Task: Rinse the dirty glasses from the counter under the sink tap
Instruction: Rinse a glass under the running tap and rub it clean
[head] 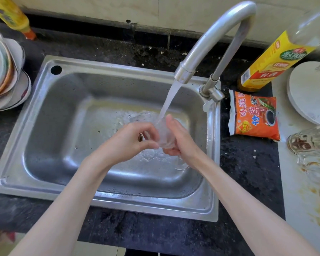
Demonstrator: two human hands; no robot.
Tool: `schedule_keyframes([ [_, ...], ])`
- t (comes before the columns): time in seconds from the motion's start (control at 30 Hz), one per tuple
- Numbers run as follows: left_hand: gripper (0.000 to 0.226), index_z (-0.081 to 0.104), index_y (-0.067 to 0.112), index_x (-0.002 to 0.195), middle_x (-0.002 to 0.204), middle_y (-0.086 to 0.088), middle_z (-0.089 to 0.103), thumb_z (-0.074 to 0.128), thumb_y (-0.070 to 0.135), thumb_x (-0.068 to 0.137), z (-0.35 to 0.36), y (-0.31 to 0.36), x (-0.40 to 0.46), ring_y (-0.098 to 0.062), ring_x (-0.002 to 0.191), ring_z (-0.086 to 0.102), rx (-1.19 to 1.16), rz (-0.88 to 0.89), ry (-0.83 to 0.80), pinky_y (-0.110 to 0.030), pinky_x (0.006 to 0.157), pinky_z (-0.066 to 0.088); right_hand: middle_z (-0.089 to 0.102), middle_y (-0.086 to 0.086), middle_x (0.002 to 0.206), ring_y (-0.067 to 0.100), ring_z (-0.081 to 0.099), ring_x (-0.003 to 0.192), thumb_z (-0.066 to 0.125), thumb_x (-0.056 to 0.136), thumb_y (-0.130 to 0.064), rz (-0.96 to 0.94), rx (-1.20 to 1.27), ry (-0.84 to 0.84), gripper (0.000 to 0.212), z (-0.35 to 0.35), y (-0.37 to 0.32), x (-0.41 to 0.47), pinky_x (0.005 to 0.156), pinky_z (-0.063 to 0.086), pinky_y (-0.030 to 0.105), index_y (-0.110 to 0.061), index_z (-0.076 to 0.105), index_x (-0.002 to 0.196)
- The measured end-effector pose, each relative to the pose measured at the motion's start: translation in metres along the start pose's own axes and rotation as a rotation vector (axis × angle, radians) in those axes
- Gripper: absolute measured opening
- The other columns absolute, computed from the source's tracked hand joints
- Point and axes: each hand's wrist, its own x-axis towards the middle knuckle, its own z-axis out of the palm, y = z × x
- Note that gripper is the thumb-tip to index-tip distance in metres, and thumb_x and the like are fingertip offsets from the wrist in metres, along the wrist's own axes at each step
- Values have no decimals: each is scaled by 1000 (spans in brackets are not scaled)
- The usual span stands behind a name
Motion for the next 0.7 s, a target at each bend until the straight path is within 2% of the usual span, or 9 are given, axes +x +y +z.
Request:
schedule_keyframes([
  [0.1, 15, 67, 18, 63, 66, 4, 69, 78, 11, 70, -4, 3, 0, -5, 57, 51, -43, -21, -63, -21, 58, 39, 40, -10, 40, 1, 28, 31, 12, 96, -59, 89, 28, -27, 64, -1, 1, 1, 35, 21, 12, -13, 53, 77],
  [0.2, 27, 57, 21, 57, 50, 18, 59, 81, 12, 65, 2, 6, 2, 0, 49, 49, -41, -73, 114, -13, 51, 37, 54, -10, 64, 0, 47, 49, 22, 95, -59, 25, -43, 9, 57, 3, 2, -2, 46, 35, 14, -14, 55, 105],
  [0.3, 21, 60, 20, 65, 53, 14, 60, 77, 10, 71, 2, 3, 3, -3, 51, 49, -99, -68, 166, -17, 53, 40, 52, -9, 78, -3, 48, 54, 36, 98, -42, -61, -110, 83, 39, 6, 1, -3, 47, 37, 11, -14, 44, 124],
  [0.4, 12, 70, 23, 72, 70, 4, 69, 73, 13, 77, -7, 4, -1, -10, 64, 55, -78, -52, -117, -25, 64, 43, 51, -6, 47, -1, 36, 31, 13, 99, -51, 56, -50, 57, 58, 2, -2, -3, 33, 23, 13, -14, 59, 102],
  [0.43, 13, 70, 24, 67, 68, 6, 69, 75, 15, 74, -8, 4, -1, -9, 62, 53, -60, -69, -140, -25, 62, 41, 49, -5, 40, -1, 33, 28, 6, 98, -54, 99, -31, 21, 67, 2, -2, -4, 32, 20, 13, -16, 61, 91],
  [0.5, 19, 64, 21, 60, 57, 7, 64, 79, 15, 69, -6, 6, 0, -8, 56, 47, -82, -105, -50, -25, 57, 37, 47, 2, 45, 3, 30, 33, 6, 93, -64, 104, 6, -35, 74, 1, 1, -4, 35, 20, 15, -12, 58, 82],
  [0.57, 26, 56, 19, 61, 53, 8, 58, 81, 16, 68, 0, 6, 3, -3, 50, 45, -35, -105, 91, -20, 53, 37, 46, 2, 65, 6, 35, 47, 21, 92, -64, 17, -53, -18, 64, 3, 6, -4, 44, 28, 18, -9, 52, 98],
  [0.63, 25, 55, 20, 65, 57, 10, 56, 78, 14, 71, 4, 3, 4, -1, 51, 47, -27, -72, 157, -14, 54, 37, 48, -9, 81, 1, 44, 59, 34, 96, -51, -16, -112, 56, 46, 3, 6, -5, 53, 35, 15, -12, 46, 118],
  [0.7, 21, 59, 23, 70, 65, 12, 59, 73, 10, 77, 1, 1, 4, -1, 59, 52, -35, -12, 46, -14, 59, 40, 52, -11, 70, -4, 44, 47, 29, 98, -49, 10, -49, 86, 44, 1, 4, -5, 43, 32, 11, -15, 50, 118],
])
